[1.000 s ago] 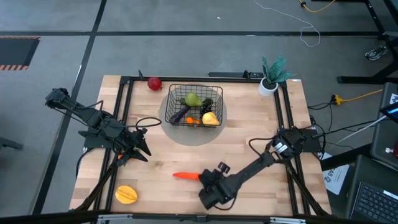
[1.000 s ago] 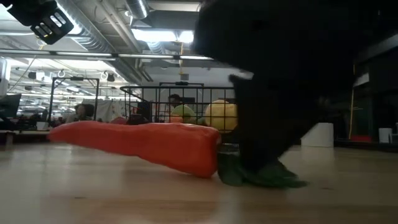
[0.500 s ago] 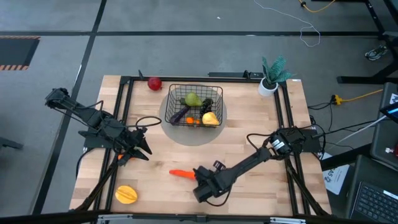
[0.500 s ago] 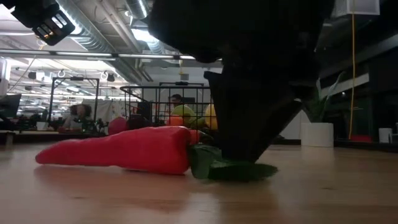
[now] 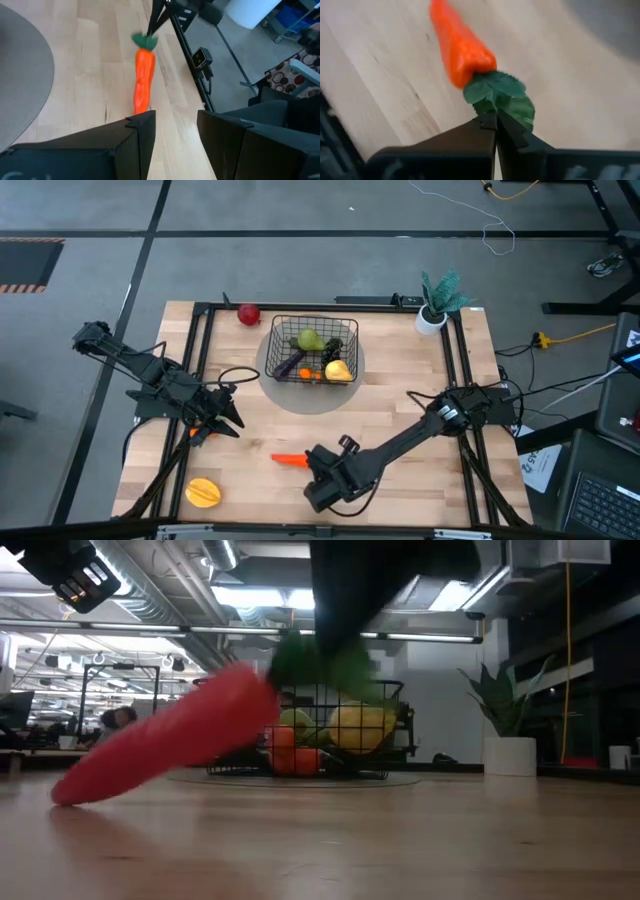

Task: Build produce basket
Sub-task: Put the orange carrot into the black wire basket

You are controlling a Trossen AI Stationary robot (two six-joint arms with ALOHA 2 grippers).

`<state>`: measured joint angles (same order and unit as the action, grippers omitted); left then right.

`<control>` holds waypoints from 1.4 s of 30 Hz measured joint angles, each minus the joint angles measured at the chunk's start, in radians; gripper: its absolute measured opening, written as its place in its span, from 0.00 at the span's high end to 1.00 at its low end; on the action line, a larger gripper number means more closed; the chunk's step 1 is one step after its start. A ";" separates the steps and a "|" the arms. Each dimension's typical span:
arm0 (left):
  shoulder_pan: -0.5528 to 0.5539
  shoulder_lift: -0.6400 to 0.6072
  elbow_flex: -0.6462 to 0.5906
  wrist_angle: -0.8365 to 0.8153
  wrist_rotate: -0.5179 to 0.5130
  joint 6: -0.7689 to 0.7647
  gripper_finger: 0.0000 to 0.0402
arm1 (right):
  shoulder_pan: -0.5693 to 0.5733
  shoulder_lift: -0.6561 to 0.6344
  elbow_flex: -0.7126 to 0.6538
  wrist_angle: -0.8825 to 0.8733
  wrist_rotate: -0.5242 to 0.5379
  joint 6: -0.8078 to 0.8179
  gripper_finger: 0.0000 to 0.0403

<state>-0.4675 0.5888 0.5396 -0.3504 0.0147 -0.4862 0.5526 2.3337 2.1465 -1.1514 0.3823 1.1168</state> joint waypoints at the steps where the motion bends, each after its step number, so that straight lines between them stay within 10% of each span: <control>1: 0.000 0.000 0.000 0.000 0.000 0.000 0.67 | 0.001 -0.001 0.034 -0.031 0.021 0.000 1.00; 7: 0.000 0.000 0.000 0.000 0.000 0.001 0.67 | 0.004 -0.004 0.211 -0.174 0.160 -0.027 1.00; 42: 0.000 0.000 0.000 -0.008 -0.005 0.001 0.67 | -0.037 -0.140 0.209 -0.079 0.647 -0.295 1.00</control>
<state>-0.4674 0.5888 0.5396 -0.3580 0.0093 -0.4854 0.5151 2.1939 2.3558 -1.2300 1.0294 0.8214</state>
